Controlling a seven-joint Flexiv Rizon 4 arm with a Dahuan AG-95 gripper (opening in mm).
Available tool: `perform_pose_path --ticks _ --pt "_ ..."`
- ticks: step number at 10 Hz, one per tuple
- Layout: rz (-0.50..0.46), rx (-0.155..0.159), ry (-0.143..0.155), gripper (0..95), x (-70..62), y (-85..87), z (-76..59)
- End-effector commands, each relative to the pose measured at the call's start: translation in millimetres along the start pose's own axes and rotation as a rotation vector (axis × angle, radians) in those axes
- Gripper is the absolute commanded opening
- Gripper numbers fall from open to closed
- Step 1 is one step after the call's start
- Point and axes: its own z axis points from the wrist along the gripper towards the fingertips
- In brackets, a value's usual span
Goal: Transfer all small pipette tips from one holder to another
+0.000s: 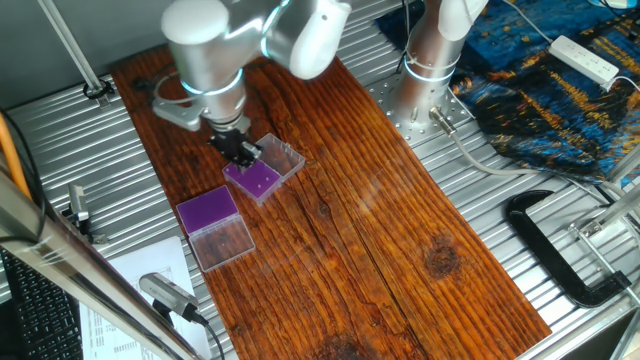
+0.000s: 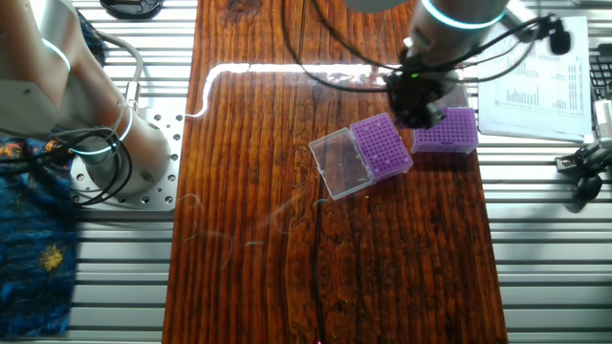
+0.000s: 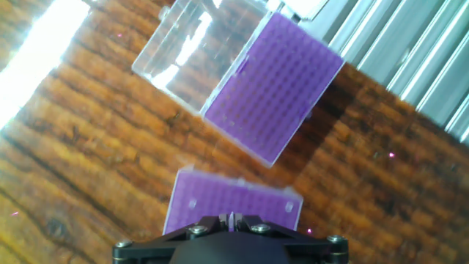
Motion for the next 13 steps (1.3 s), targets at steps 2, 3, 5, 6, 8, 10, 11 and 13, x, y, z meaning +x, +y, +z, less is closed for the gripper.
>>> perform_pose_path --ticks 2,3,5,6,8,10,11,13 --pt "0.015 0.002 -0.001 0.0 -8.0 -1.1 -3.9" --pt "0.021 0.005 -0.011 0.0 -8.0 -1.1 -3.9" --pt "0.034 0.009 -0.025 0.0 -8.0 -1.1 -3.9" --pt "0.038 0.010 -0.027 0.0 -8.0 -1.1 -3.9" --pt "0.045 0.013 -0.026 0.0 -8.0 -1.1 -3.9" --pt "0.055 0.013 -0.024 0.0 -8.0 -1.1 -3.9" --pt "0.057 0.013 -0.022 0.0 -8.0 -1.1 -3.9" --pt "0.073 0.011 -0.022 0.0 -8.0 -1.1 -3.9"
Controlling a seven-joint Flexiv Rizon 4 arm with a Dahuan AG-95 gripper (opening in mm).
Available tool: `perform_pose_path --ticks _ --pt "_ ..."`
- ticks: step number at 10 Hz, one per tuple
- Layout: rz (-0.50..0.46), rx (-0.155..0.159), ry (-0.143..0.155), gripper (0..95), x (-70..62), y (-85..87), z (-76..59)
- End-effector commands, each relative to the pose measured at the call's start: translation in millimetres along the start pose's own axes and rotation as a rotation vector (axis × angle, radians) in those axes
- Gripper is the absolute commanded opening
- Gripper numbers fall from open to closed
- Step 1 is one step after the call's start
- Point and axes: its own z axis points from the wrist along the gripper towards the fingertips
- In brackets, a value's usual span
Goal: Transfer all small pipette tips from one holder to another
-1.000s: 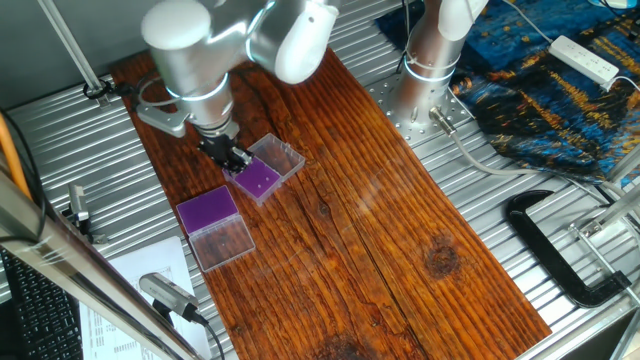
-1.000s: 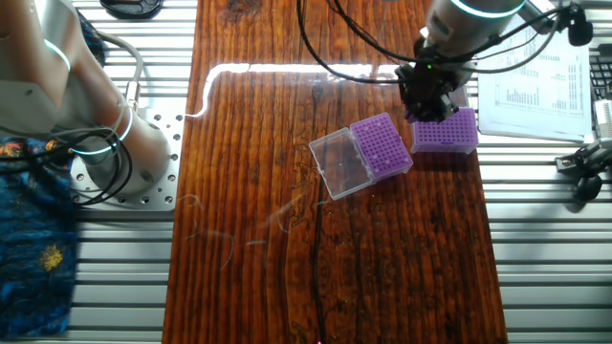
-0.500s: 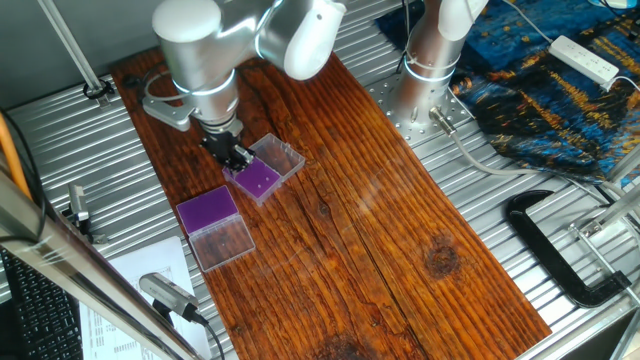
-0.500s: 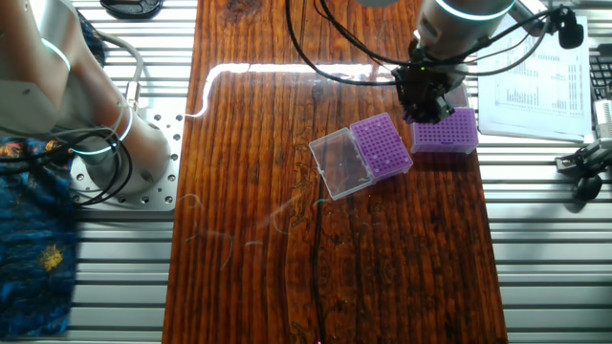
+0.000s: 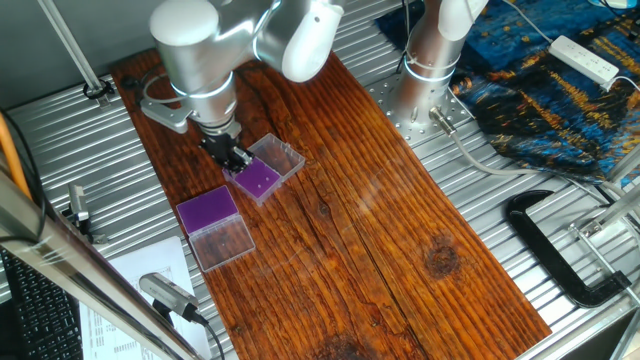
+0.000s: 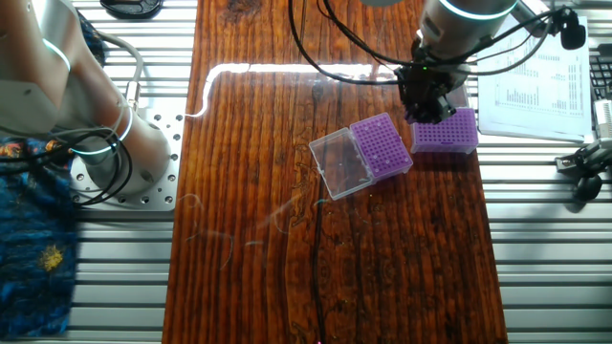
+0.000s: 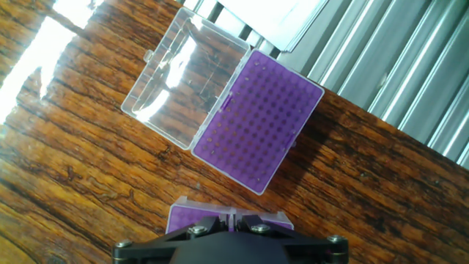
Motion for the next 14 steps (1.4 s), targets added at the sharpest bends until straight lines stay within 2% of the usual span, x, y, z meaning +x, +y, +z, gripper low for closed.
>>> perform_pose_path --ticks 1,5,7,8,10,11,13,14 --pt "0.036 0.003 0.001 0.0 -0.1 -0.3 0.3" --pt "0.041 0.001 -0.010 0.0 0.2 -0.1 0.5" --pt "0.040 -0.003 -0.014 0.0 -4.5 0.3 0.3" --pt "0.040 -0.004 -0.013 0.0 -8.9 0.0 -0.4" --pt "0.049 -0.004 -0.010 0.0 -34.3 1.8 -3.7" --pt "0.054 -0.005 -0.010 0.0 -40.3 4.1 -3.7" --pt "0.085 -0.002 -0.013 0.0 -53.1 20.1 3.6" --pt "0.085 0.000 -0.011 0.0 -54.9 21.5 5.9"
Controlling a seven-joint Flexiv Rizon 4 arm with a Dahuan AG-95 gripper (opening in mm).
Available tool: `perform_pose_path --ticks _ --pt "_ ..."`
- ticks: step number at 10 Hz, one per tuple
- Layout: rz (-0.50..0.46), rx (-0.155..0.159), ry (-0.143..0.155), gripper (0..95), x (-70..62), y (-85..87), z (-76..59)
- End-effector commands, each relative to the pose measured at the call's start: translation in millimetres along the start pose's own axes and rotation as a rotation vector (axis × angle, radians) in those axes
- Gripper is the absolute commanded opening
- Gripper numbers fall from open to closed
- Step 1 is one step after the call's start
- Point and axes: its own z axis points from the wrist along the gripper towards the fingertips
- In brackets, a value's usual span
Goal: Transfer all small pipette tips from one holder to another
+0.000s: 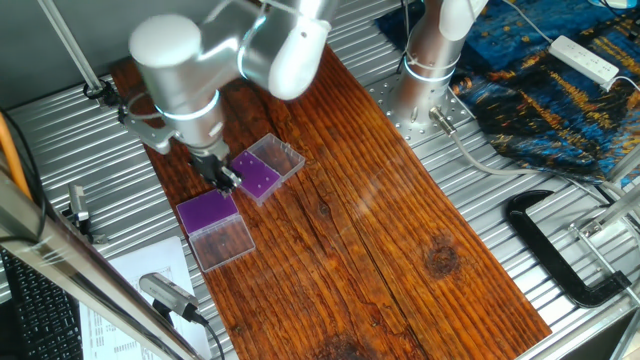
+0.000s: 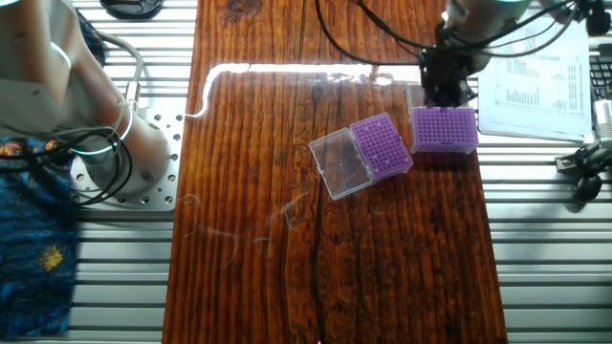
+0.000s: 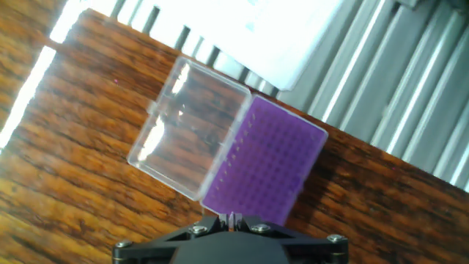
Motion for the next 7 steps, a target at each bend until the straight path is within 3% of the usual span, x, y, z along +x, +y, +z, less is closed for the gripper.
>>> perform_pose_path --ticks 1,4,6,7 --pt "0.005 0.005 -0.004 0.0 -4.8 1.2 8.5" --pt "0.009 0.007 -0.005 0.0 -16.8 -1.5 17.9" --pt "0.005 0.005 -0.001 0.0 -17.1 -1.8 23.4" --pt "0.002 -0.004 0.015 0.0 -15.2 -1.6 24.6"
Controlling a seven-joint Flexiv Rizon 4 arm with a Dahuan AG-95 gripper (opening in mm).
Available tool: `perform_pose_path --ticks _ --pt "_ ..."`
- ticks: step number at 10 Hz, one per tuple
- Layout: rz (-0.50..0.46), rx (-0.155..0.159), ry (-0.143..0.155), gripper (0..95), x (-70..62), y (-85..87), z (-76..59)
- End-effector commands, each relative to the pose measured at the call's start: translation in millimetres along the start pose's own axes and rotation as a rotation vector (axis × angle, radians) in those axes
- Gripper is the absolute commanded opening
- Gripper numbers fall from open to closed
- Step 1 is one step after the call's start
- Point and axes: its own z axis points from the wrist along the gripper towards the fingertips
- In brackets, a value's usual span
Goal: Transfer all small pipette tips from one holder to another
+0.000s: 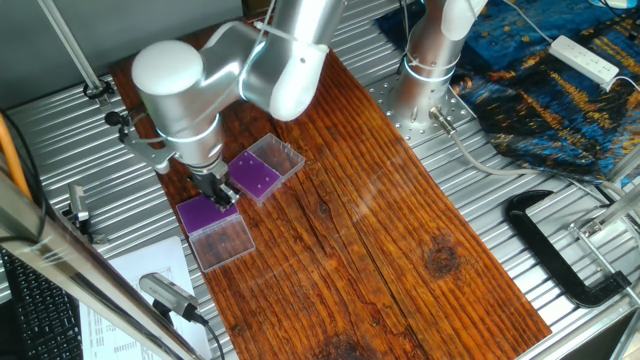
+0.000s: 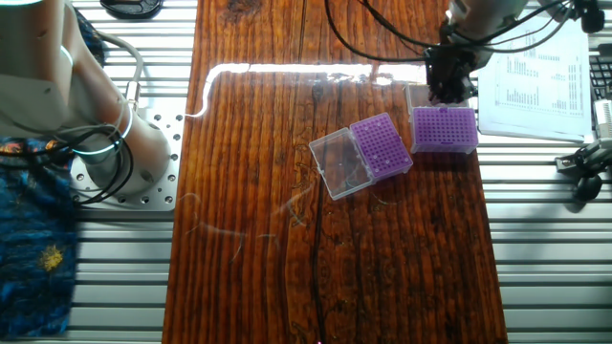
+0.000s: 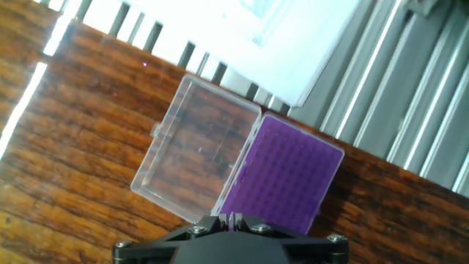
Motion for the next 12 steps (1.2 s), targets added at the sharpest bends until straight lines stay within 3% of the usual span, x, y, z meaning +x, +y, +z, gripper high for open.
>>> perform_pose_path --ticks 1,12 --pt "-0.004 -0.013 0.019 0.0 4.0 1.3 0.2" --pt "-0.005 -0.024 0.017 0.0 8.9 3.6 10.6"
